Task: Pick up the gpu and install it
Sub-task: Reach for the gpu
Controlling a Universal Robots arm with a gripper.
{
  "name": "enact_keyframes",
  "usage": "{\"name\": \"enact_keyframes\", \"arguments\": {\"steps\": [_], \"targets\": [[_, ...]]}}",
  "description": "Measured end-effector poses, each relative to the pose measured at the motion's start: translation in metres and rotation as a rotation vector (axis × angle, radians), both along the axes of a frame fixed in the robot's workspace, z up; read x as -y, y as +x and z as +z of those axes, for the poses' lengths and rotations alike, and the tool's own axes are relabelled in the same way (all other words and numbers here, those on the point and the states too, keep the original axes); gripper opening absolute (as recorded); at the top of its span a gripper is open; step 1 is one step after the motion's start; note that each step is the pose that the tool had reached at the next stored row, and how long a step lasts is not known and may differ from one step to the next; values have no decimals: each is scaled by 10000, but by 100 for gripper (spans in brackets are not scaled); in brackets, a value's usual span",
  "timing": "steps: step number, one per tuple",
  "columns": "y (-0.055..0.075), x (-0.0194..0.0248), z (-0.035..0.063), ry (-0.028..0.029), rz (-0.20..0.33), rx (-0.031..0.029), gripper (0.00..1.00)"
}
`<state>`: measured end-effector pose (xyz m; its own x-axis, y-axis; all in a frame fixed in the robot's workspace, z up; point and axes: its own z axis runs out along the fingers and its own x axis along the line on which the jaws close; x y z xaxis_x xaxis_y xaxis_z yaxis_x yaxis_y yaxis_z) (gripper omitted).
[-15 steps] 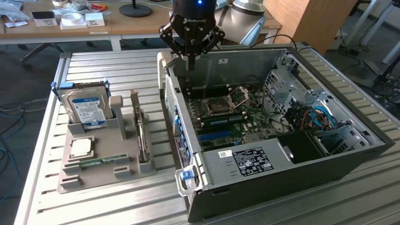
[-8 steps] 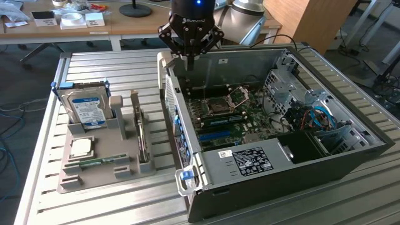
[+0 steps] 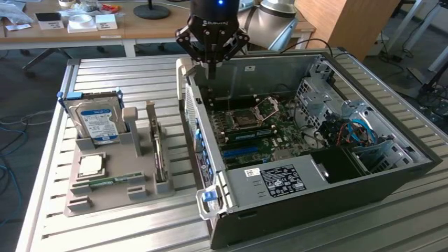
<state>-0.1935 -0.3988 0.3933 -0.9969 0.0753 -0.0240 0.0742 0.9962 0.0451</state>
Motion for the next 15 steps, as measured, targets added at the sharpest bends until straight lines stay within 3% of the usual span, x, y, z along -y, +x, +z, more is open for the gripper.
{"name": "enact_keyframes", "arguments": {"steps": [15], "targets": [[-43, 0, 0, 0, 0, 0, 11]]}}
